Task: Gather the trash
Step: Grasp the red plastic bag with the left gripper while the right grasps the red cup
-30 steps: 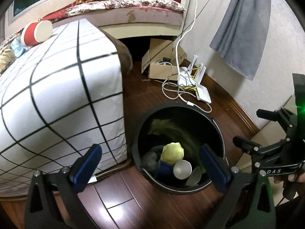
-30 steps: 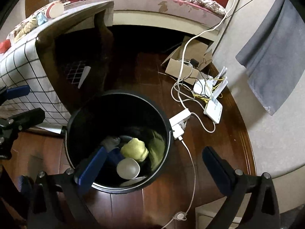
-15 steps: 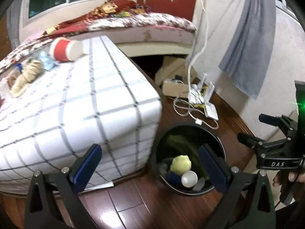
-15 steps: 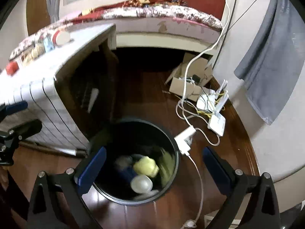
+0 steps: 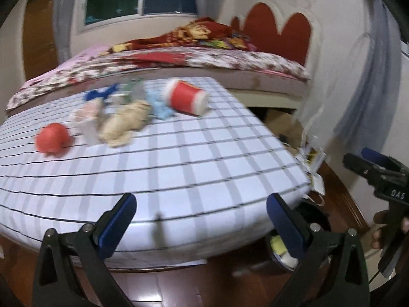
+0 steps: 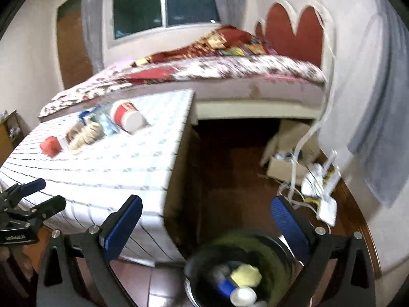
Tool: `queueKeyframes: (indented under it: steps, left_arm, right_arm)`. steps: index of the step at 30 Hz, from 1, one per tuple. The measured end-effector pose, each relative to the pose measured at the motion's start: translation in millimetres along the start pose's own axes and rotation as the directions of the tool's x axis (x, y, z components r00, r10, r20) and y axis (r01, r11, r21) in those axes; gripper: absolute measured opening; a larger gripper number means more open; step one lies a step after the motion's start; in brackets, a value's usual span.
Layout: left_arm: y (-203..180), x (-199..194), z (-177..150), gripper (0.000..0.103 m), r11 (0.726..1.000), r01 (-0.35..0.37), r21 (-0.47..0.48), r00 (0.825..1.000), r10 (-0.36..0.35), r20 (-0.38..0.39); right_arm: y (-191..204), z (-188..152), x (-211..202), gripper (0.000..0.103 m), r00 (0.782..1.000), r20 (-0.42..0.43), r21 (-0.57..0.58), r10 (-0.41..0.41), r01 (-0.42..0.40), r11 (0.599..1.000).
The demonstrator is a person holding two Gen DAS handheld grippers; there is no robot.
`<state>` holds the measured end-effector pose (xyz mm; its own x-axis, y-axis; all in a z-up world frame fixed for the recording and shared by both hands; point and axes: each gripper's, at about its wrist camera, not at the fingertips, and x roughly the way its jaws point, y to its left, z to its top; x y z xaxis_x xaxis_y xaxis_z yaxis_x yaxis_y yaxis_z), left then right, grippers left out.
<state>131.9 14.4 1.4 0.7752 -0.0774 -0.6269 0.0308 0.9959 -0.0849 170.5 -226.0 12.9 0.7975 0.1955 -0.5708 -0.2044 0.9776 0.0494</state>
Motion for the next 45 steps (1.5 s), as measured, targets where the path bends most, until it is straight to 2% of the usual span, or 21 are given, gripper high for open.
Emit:
queueKeyframes:
  steps: [2, 5, 8, 13, 15, 18, 21, 29, 31, 34, 36, 39, 42, 45]
  left_arm:
    - [21.5, -3.3, 1.8, 0.102, 0.999, -0.03, -0.02, 1.0, 0.03, 0.008]
    - [59.8, -6.4, 7.8, 0.102, 0.995, -0.087, -0.057, 0.996, 0.088, 0.015]
    - [97.2, -6.1, 15.9, 0.102, 0.984, -0.146, -0.098, 0.989, 0.148, 0.018]
    - [163.3, 0.4, 32.2, 0.102, 0.952, -0.238, -0.194, 0.969, 0.247, 0.027]
    - [182.0, 7.6, 37.8, 0.102, 0.937, -0.267, -0.225, 0.96, 0.278, 0.019]
    - [211.0, 22.5, 46.9, 0.102, 0.921, -0.277, -0.274, 0.957, 0.291, 0.011]
    - [225.0, 39.6, 55.1, 0.102, 0.915, -0.287, -0.283, 0.955, 0.297, -0.007]
    - [236.4, 89.7, 70.2, 0.101, 0.923, -0.316, -0.22, 0.949, 0.302, -0.094]
    - [239.2, 98.1, 70.6, 0.097, 0.928, -0.307, -0.212, 0.951, 0.288, -0.114]
    - [239.5, 108.9, 68.1, 0.083, 0.937, -0.287, -0.197, 0.954, 0.261, -0.15]
    - [239.1, 111.9, 65.0, 0.067, 0.942, -0.275, -0.191, 0.956, 0.247, -0.161]
    - [238.9, 108.7, 62.8, 0.051, 0.946, -0.254, -0.199, 0.963, 0.228, -0.144]
    - [238.1, 102.8, 61.7, 0.043, 0.95, -0.232, -0.207, 0.97, 0.211, -0.12]
    - [230.4, 89.4, 57.9, 0.041, 0.955, -0.225, -0.194, 0.974, 0.213, -0.081]
  right_arm:
    - [18.8, 8.3, 4.7, 0.102, 1.0, 0.013, -0.031, 0.013, -0.013, 0.999]
    - [48.3, 20.0, 18.1, 0.102, 1.0, -0.01, -0.104, 0.024, -0.025, 0.994]
    - [75.4, 34.8, 40.7, 0.102, 0.995, -0.04, -0.159, 0.089, -0.094, 0.983]
    - [105.2, 67.5, 88.5, 0.102, 0.986, -0.085, -0.202, 0.142, -0.157, 0.967]
    - [114.9, 82.1, 111.3, 0.101, 0.985, -0.104, -0.215, 0.139, -0.159, 0.964]
    - [128.0, 97.0, 141.6, 0.097, 0.981, -0.144, -0.24, 0.128, -0.16, 0.958]
    - [136.3, 107.4, 166.7, 0.095, 0.978, -0.171, -0.254, 0.116, -0.158, 0.954]
    - [151.4, 122.3, 219.7, 0.094, 0.963, -0.241, -0.261, 0.121, -0.184, 0.948]
    - [152.5, 124.1, 228.7, 0.091, 0.957, -0.257, -0.253, 0.133, -0.199, 0.947]
    - [155.7, 126.4, 238.5, 0.082, 0.953, -0.274, -0.252, 0.133, -0.205, 0.946]
    - [156.0, 126.7, 242.6, 0.068, 0.948, -0.288, -0.245, 0.137, -0.212, 0.946]
    - [155.6, 126.1, 240.9, 0.067, 0.947, -0.288, -0.237, 0.143, -0.215, 0.947]
    - [153.4, 123.7, 236.5, 0.063, 0.946, -0.286, -0.224, 0.153, -0.221, 0.949]
    - [148.6, 118.9, 228.4, 0.061, 0.949, -0.272, -0.197, 0.159, -0.217, 0.956]
